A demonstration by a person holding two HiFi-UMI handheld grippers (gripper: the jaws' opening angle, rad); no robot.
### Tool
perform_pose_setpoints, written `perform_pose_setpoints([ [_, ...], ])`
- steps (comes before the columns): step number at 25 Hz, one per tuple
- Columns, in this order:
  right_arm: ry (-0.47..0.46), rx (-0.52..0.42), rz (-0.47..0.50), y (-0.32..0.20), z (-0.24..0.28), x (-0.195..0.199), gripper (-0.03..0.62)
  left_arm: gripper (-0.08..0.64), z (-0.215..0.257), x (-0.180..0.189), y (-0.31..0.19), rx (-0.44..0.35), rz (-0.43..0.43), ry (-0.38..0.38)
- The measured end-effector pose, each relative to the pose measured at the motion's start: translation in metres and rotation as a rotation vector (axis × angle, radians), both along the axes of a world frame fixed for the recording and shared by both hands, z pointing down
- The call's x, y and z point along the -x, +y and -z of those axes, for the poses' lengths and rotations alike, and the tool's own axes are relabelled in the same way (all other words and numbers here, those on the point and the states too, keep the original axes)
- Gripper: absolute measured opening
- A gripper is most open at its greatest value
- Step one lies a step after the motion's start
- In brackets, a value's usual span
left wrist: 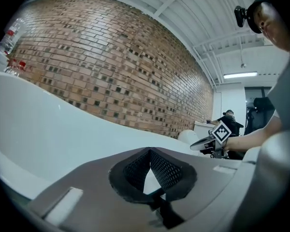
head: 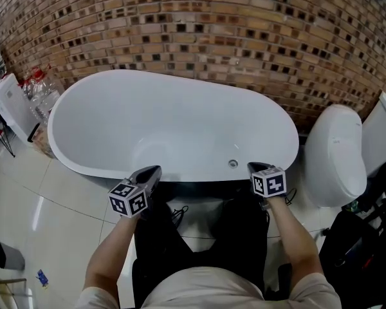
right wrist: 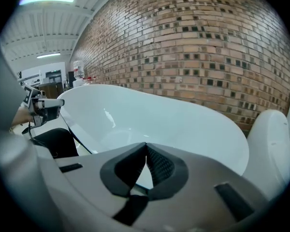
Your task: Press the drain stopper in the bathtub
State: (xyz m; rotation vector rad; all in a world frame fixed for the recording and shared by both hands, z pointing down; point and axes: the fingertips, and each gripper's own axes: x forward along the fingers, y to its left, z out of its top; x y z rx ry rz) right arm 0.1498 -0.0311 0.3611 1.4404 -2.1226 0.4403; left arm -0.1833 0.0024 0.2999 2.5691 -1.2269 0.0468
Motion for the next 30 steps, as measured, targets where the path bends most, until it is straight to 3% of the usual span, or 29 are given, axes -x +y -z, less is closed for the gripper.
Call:
perform_pose_setpoints([
  [7, 0.069, -0.094, 0.079, -0.014, 0.059, 0.008, 0.015, 0.008, 0.050, -0.020, -0.006, -0.086, -0.048, -0.089],
  [18, 0.088, -0.233, 0.145, -0.043, 0.148, 0.034, 0.015, 0.008, 0.108, -0.040, -0.021, -0.173, -0.060, -0.097],
  [30, 0.132, -0.274, 0.184, -0.080, 0.186, 0.054, 0.015, 0.008, 0.133, -0.073, -0.039, -0.215, -0.134, -0.158],
])
